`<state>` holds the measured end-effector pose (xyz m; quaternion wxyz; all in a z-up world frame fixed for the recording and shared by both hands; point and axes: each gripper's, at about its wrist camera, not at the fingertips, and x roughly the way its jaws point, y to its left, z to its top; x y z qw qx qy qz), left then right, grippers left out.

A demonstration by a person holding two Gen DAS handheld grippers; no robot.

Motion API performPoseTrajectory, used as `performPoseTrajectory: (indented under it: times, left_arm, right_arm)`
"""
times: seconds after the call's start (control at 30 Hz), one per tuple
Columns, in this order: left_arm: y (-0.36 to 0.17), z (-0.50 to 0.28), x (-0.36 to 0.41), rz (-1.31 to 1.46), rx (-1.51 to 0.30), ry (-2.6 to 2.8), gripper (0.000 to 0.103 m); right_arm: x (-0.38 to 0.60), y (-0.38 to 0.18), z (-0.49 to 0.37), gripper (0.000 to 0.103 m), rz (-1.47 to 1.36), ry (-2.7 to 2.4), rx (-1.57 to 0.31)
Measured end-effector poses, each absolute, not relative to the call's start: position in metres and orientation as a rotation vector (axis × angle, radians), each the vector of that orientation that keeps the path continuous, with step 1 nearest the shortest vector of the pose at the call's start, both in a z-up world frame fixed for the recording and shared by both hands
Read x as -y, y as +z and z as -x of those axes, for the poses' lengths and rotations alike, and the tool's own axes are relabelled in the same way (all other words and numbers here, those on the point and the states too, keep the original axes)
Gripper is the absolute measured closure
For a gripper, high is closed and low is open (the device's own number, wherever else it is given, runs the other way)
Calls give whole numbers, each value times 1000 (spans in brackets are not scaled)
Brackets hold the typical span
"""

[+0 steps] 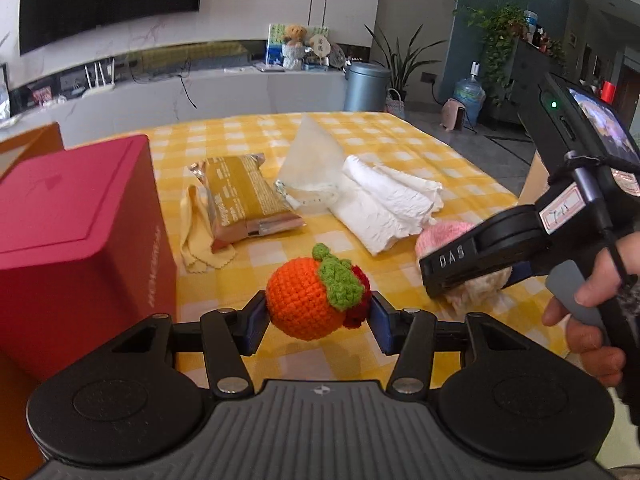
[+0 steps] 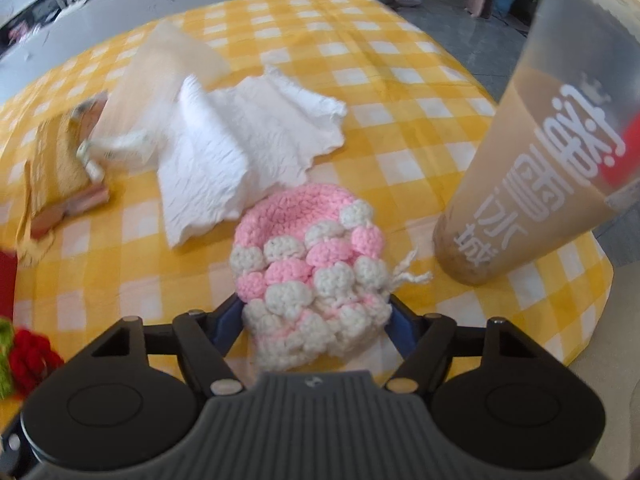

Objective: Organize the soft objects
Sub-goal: 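Lift the fruit with the left tool and the pouch with the right tool toward the box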

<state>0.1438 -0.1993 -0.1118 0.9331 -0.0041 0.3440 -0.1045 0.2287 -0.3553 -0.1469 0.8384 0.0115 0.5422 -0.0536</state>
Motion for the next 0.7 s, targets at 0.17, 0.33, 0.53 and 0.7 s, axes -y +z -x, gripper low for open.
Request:
performPoseTrajectory:
  times: [0.17, 0.33, 0.53, 0.7]
  left_arm:
    - [-112, -147, 190, 30, -713, -208, 43]
    - [-115, -152, 186, 42, -715, -199, 43]
    - [-115, -149, 187, 41, -714, -205, 43]
    - [-109, -143, 188, 40, -695, -221, 43]
  right_arm:
    - [335, -145, -224, 13, 45, -73, -1161]
    - [337, -151, -237, 7, 85, -103, -1156]
    - [350, -151, -238, 20, -31, -67, -1150]
    - [348, -148, -235, 33, -45, -70, -1136]
